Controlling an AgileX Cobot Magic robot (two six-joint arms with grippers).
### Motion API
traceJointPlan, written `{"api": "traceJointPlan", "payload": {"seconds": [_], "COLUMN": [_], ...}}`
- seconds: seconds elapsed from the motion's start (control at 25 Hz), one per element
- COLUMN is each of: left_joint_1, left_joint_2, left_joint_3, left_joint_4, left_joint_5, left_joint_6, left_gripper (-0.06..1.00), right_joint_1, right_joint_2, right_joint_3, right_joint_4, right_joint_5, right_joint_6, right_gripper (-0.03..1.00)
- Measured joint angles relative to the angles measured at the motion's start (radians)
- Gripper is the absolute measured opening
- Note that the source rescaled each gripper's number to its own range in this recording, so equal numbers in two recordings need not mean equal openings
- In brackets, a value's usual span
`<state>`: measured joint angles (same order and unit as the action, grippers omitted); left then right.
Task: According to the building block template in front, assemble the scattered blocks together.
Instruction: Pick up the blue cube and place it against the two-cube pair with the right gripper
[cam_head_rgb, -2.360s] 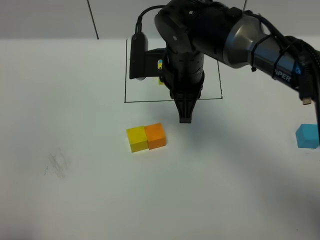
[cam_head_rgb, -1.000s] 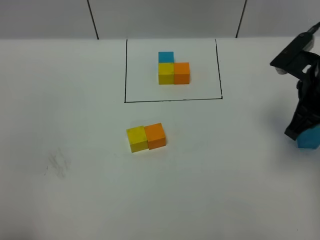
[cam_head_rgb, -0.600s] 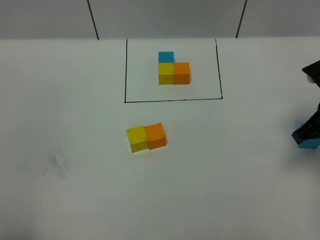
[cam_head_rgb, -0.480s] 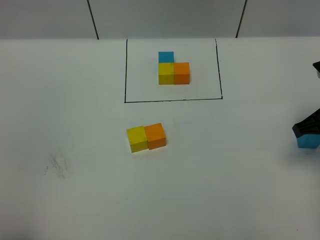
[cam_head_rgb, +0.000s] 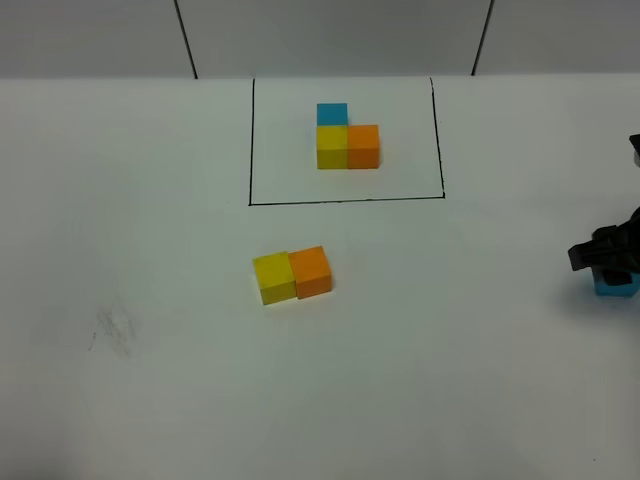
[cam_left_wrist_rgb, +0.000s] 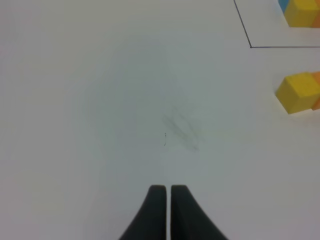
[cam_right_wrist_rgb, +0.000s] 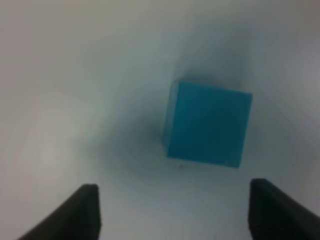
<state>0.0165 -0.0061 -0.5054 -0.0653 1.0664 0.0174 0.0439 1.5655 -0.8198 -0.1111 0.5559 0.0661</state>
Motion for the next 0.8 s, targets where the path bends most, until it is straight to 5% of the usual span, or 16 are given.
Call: {"api": "traceJointPlan", "payload": {"seconds": [0.16,0.8], "left_joint_1": [0.000,0.000], "left_joint_2": [0.000,0.000], "left_joint_3": [0.000,0.000], "left_joint_4": [0.000,0.000], "left_joint_5": [0.000,0.000], "left_joint_6": [0.000,0.000], "left_gripper": [0.00,0.00], "right_joint_1": [0.000,-0.077], "right_joint_2": [0.029,0.155], "right_joint_3": [0.000,0.000], "right_joint_4": [0.000,-0.030], "right_joint_5": [-0.058,-0.173], "right_joint_6": [0.031,0.037], "right_gripper": [0.76,0.72]}}
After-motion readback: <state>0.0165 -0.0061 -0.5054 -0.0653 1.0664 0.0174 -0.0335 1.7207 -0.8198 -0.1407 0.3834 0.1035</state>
